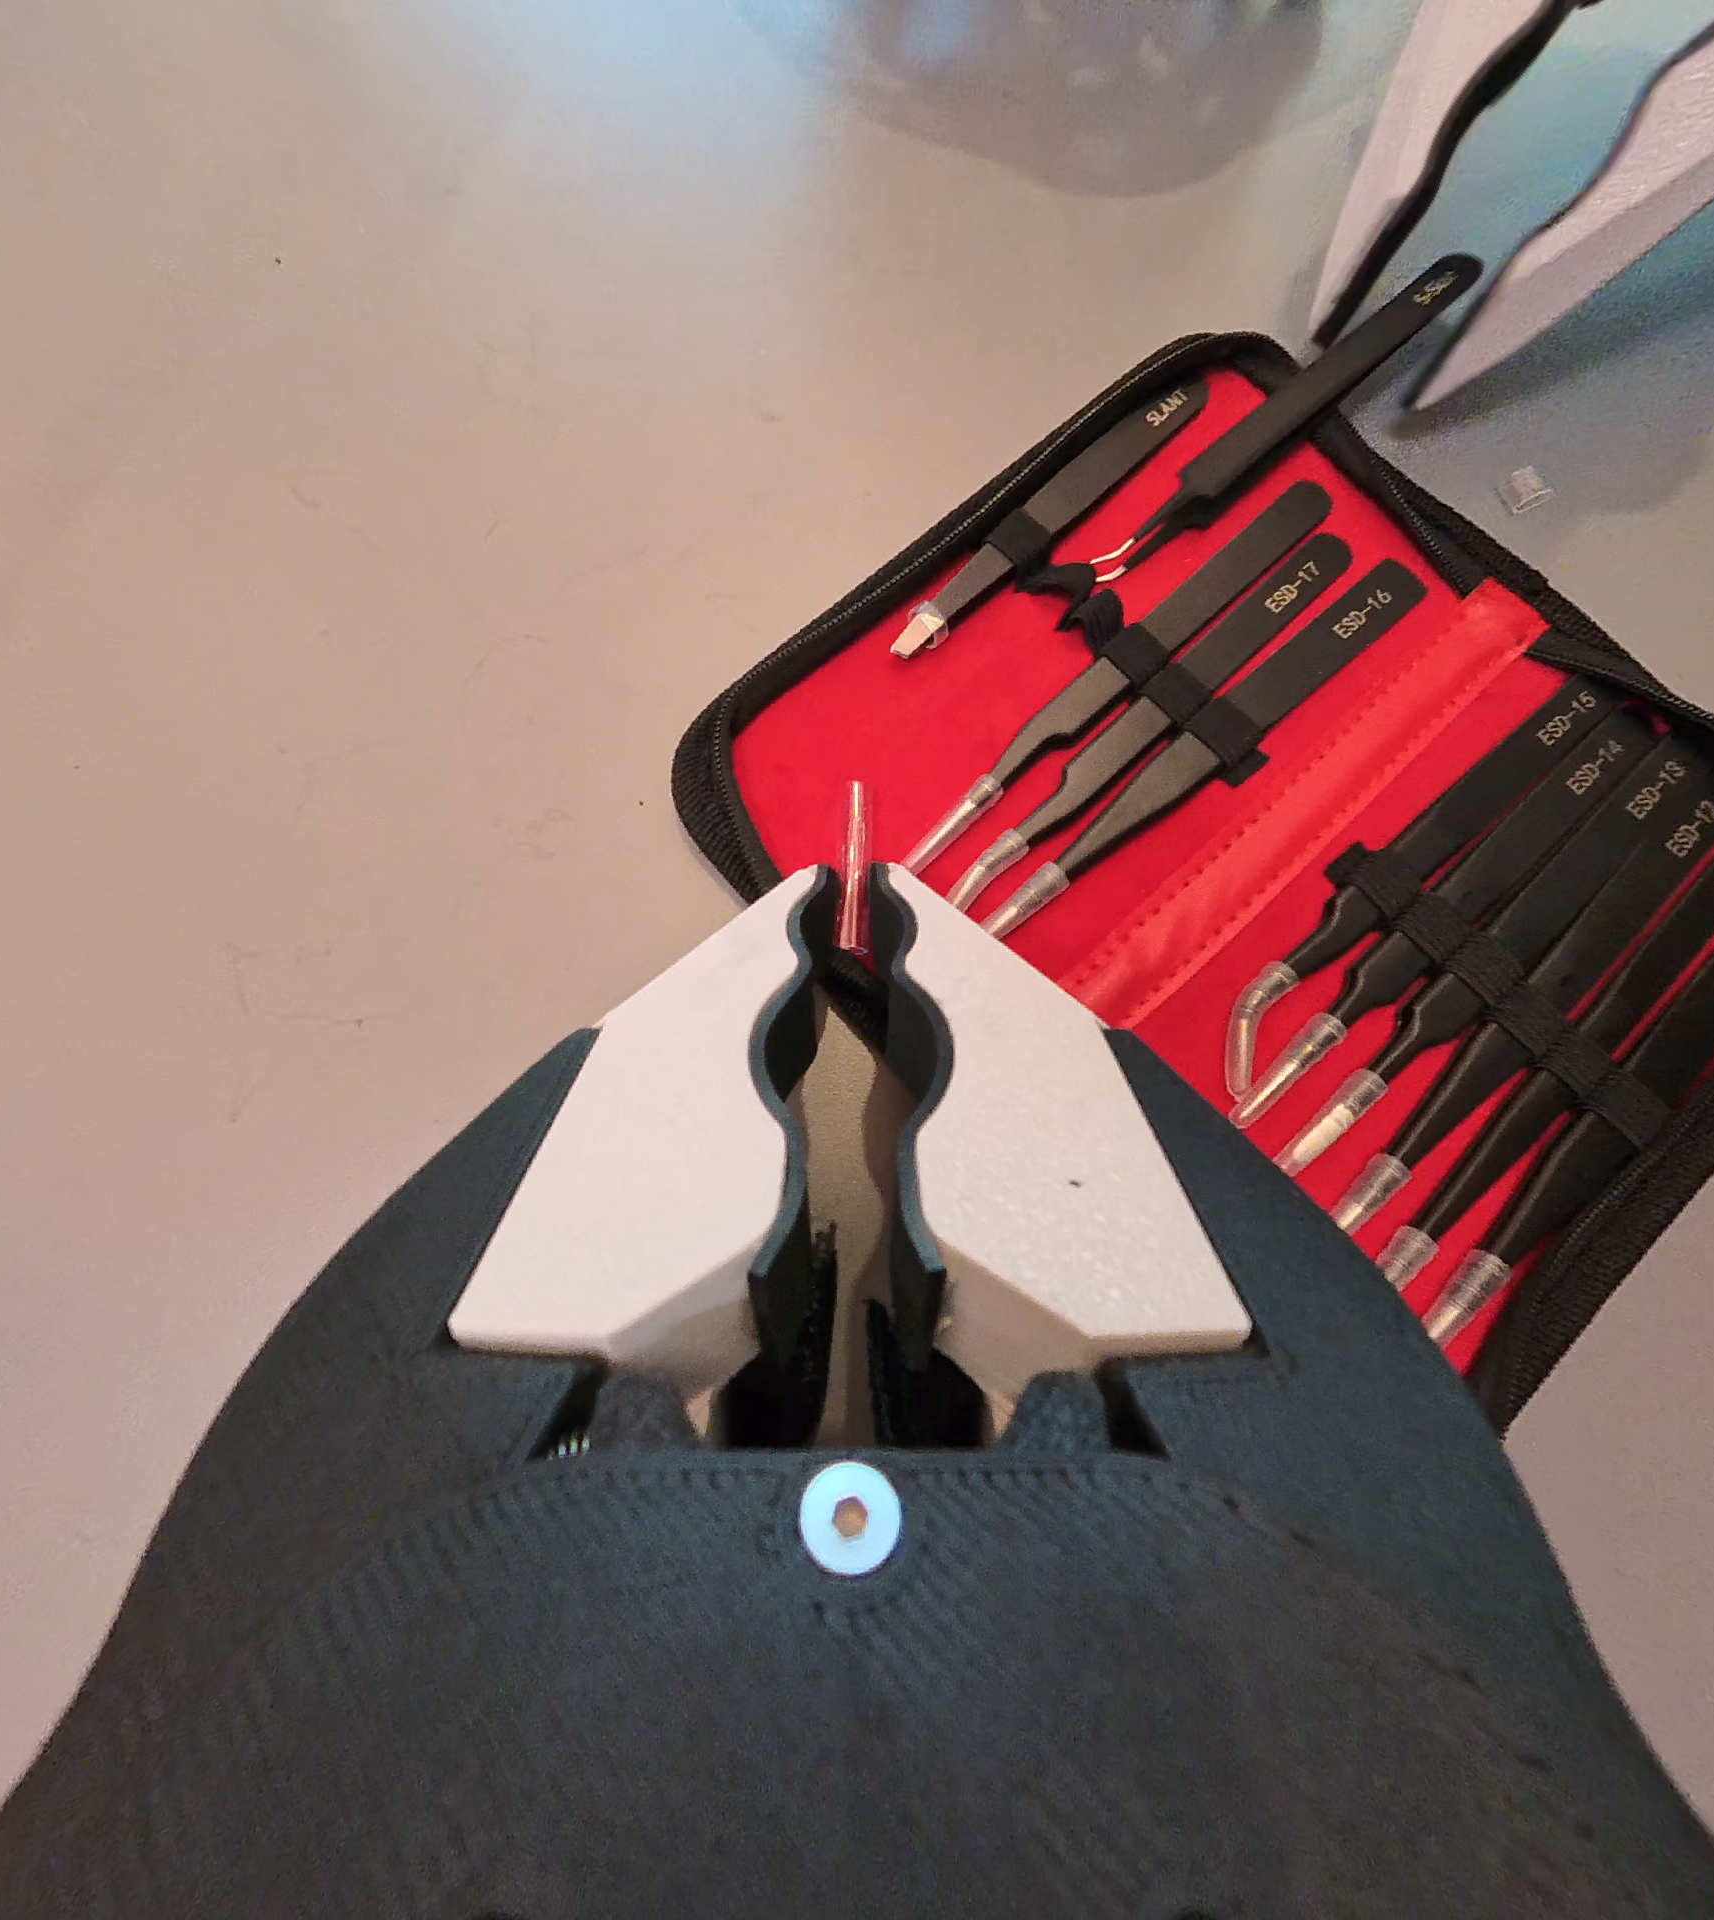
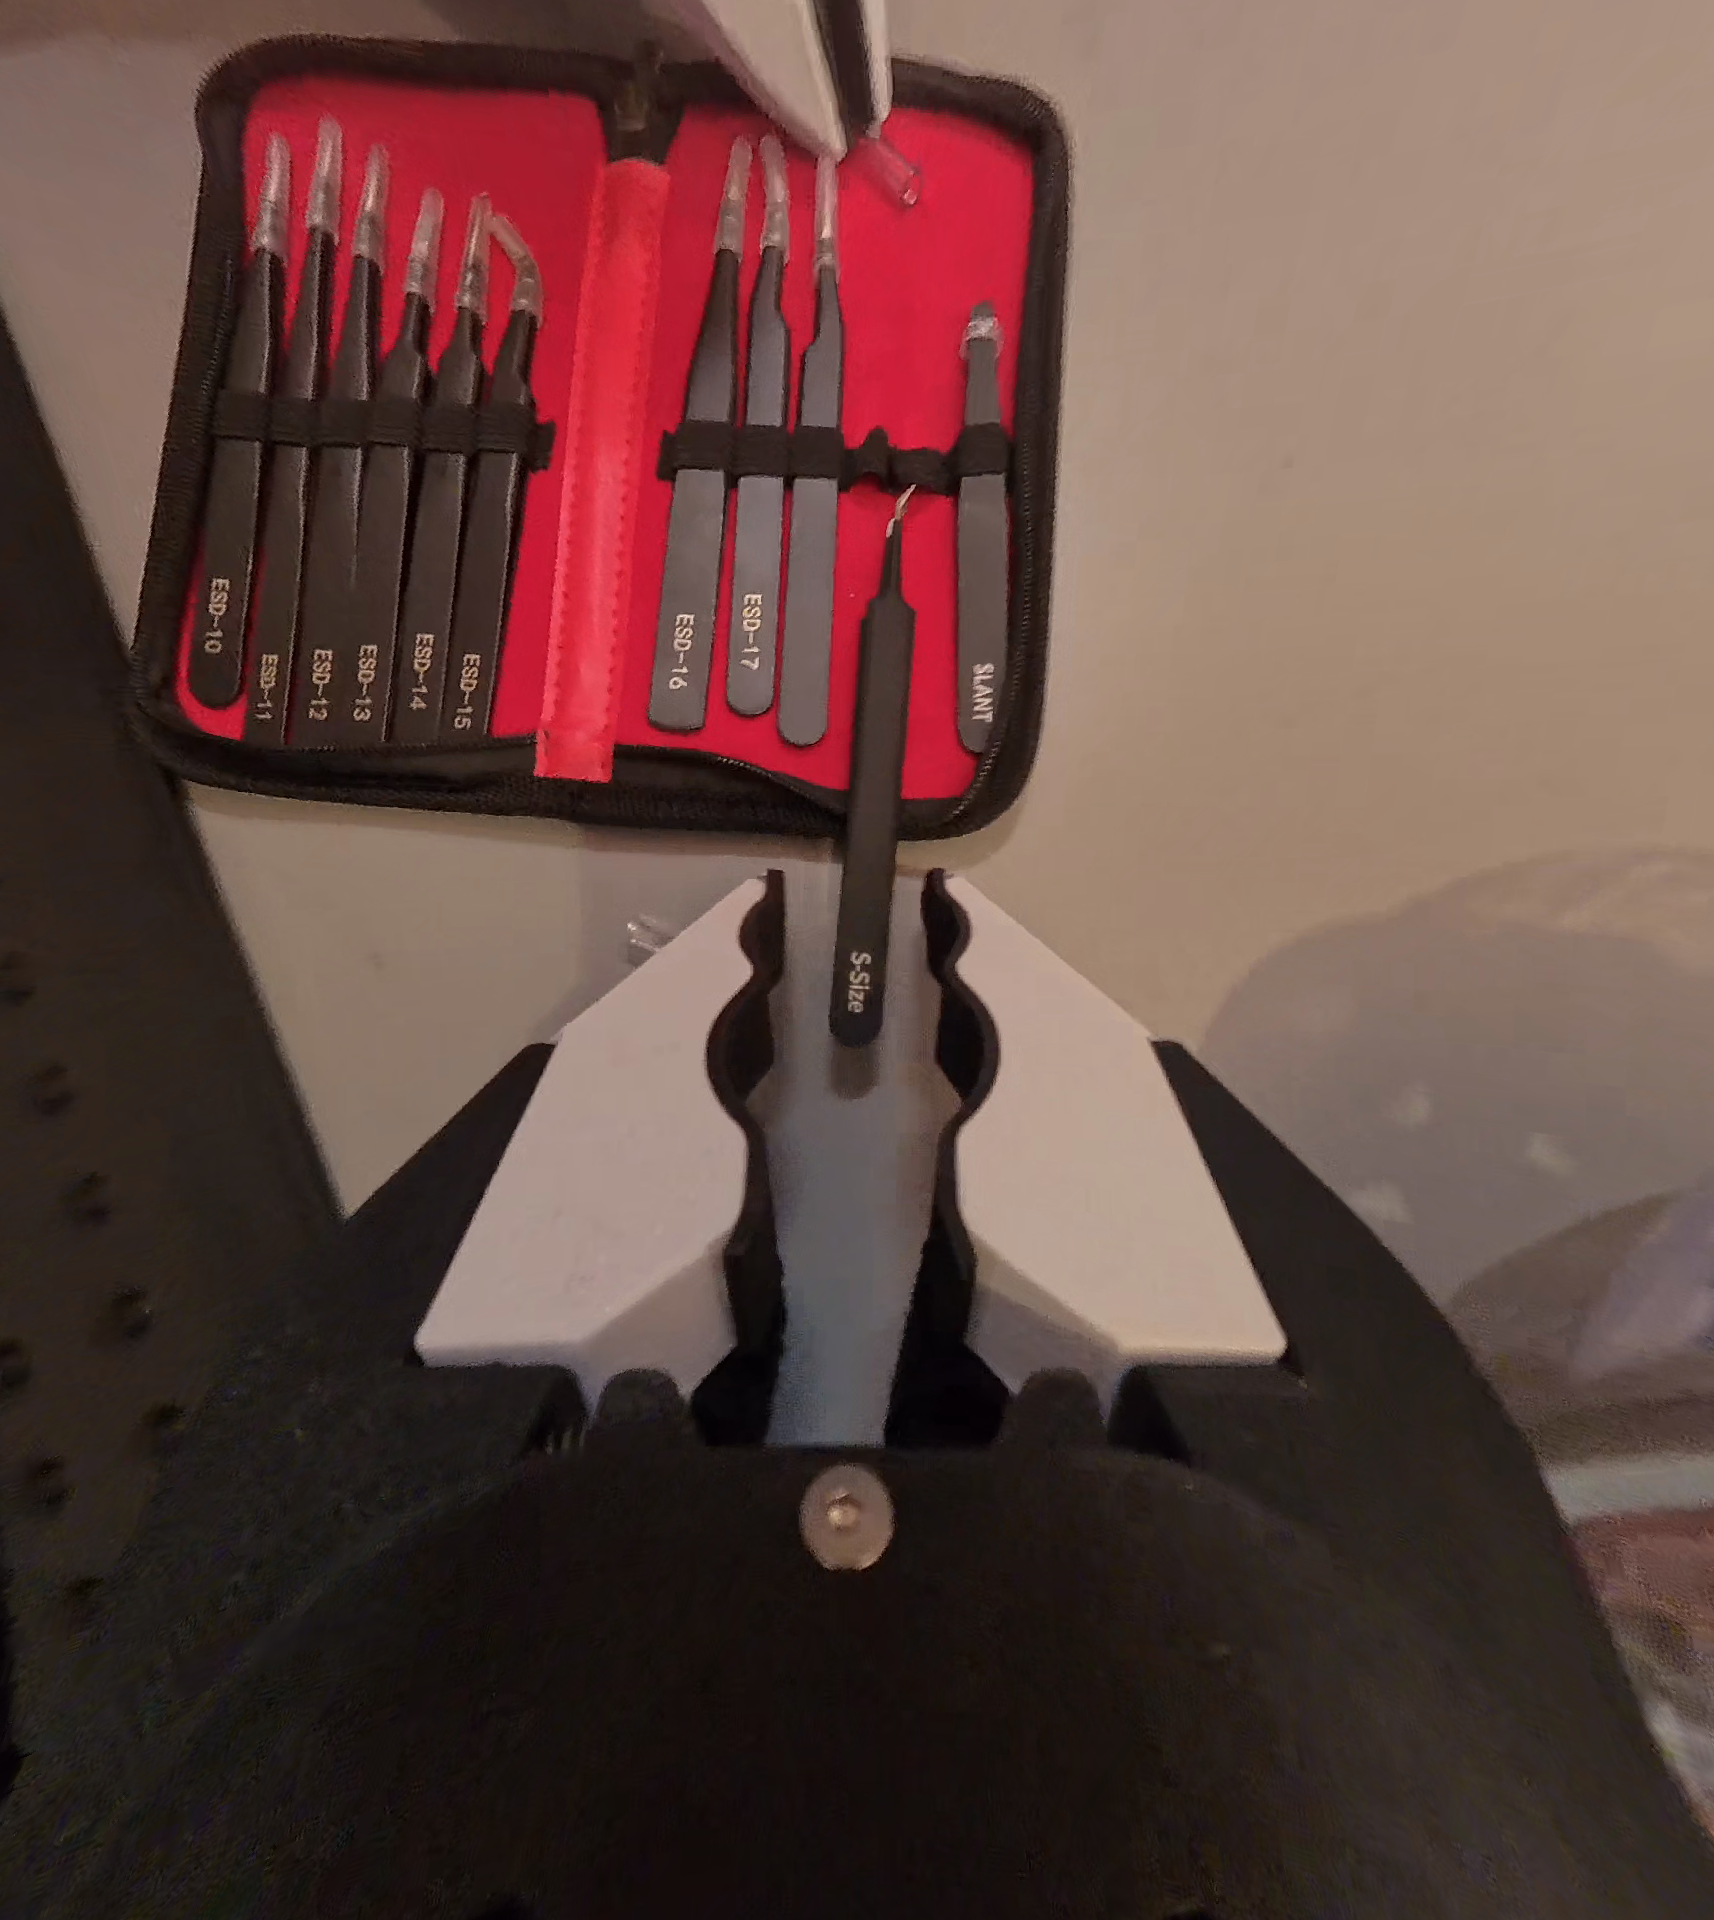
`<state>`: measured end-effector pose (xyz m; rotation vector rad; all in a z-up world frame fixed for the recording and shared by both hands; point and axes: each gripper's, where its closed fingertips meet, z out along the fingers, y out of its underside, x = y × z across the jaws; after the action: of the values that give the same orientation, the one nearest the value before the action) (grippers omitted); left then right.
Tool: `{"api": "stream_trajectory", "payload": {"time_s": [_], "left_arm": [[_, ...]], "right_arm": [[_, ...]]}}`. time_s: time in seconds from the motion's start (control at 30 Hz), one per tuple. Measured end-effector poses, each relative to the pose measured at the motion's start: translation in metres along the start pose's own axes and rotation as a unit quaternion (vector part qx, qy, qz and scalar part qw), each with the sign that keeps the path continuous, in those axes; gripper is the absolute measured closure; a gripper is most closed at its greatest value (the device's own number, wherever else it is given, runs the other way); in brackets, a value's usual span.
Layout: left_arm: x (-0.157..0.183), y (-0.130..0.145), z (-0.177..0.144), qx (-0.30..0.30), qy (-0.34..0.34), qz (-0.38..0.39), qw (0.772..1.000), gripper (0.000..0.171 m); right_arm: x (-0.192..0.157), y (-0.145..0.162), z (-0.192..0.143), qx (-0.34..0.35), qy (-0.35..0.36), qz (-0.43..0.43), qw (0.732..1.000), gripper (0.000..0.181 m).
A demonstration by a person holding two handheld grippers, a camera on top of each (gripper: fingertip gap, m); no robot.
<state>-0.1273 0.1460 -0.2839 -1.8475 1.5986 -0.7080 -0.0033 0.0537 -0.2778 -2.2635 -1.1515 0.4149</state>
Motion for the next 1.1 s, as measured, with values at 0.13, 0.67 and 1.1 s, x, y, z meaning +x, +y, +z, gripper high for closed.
{"api": "stream_trajectory", "payload": {"time_s": [0.13,0.67,1.1], "left_arm": [[0.0,0.0,0.0,-0.003,-0.003,0.0,1.0,0.168],[0.005,0.002,0.0,-0.006,-0.025,0.012,1.0,0.169],[0.0,-0.011,-0.009,0.03,-0.04,-0.02,0.999,0.135]], "right_arm": [[0.002,0.003,0.006,0.001,-0.012,0.047,0.999,0.175],[0.016,-0.011,-0.004,-0.038,0.159,-0.041,0.986,0.176],[0.003,-0.005,-0.055,0.124,0.077,0.109,0.983,0.176]]}}
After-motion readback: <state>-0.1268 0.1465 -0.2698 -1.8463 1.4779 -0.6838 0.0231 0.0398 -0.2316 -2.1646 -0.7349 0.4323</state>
